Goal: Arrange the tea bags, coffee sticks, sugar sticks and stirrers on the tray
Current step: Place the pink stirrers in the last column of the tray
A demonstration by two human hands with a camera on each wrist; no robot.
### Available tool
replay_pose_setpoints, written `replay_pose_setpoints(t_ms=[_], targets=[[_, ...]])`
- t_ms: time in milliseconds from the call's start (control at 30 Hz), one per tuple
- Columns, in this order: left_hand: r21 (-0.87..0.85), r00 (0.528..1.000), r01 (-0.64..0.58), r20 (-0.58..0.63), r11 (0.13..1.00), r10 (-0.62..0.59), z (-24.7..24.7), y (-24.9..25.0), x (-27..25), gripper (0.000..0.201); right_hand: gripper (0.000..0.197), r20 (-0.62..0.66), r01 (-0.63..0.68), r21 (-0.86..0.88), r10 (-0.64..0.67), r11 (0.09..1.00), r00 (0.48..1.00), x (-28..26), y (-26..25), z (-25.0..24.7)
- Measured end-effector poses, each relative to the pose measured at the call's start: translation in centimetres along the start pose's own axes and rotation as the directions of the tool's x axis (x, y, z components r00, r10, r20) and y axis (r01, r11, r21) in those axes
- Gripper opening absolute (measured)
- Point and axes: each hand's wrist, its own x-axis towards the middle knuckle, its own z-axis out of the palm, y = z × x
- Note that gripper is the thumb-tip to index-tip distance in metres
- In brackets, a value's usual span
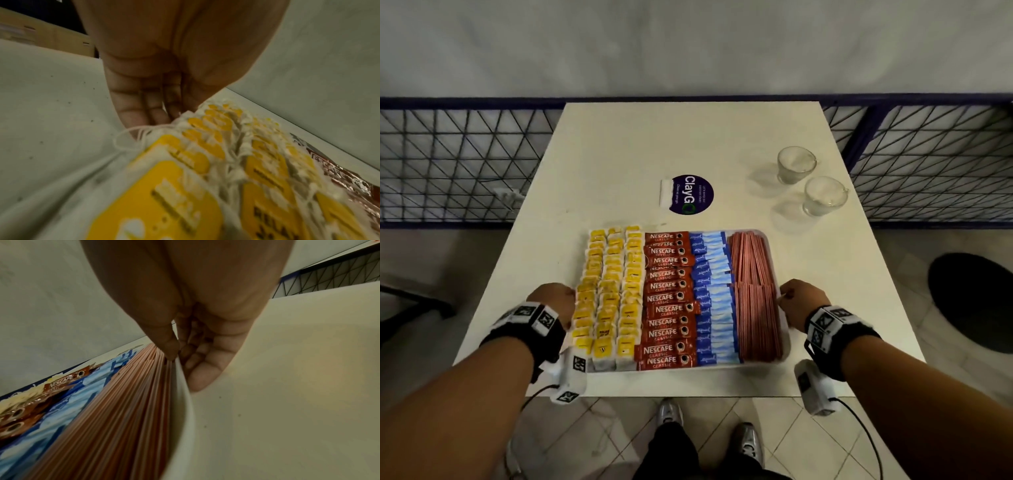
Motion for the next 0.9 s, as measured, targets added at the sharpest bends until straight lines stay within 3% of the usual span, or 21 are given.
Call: replay_pose_setpoints(t_ms=[267, 333, 433, 900], targets=[[-0.393, 0.999, 0.002, 0.039, 0.919, 0.015, 0.2, -0.9, 0.3, 0.018, 0.022, -0.04, -0.02, -0.072, 0.017, 0.997, 0.999, -0.4, -0.8, 0.2], [-0.382, 0.998, -0.009, 0.051, 0.924, 0.031, -0.1, -0.9, 0.4, 0.012, 0.023, -0.053, -0.021, -0.105, 0.016, 0.994, 0.998, -0.5, -0.9, 0.2], [-0.329, 0.994, -0.035, 0.082, 0.944, 0.066, -0.5, -1.2, 0.8, 0.026, 0.023, -0.071, -0.014, -0.131, 0.005, 0.991, 0.997, -0.5, -1.4, 0.4], [-0.304, 0.982, -0.19, -0.066, 0.934, 0.178, -6.1, 1.2, 6.7, 0.018, 0.025, -0.198, 0.018, -0.134, -0.045, 0.991, 0.979, 2.7, -6.6, -2.5]])
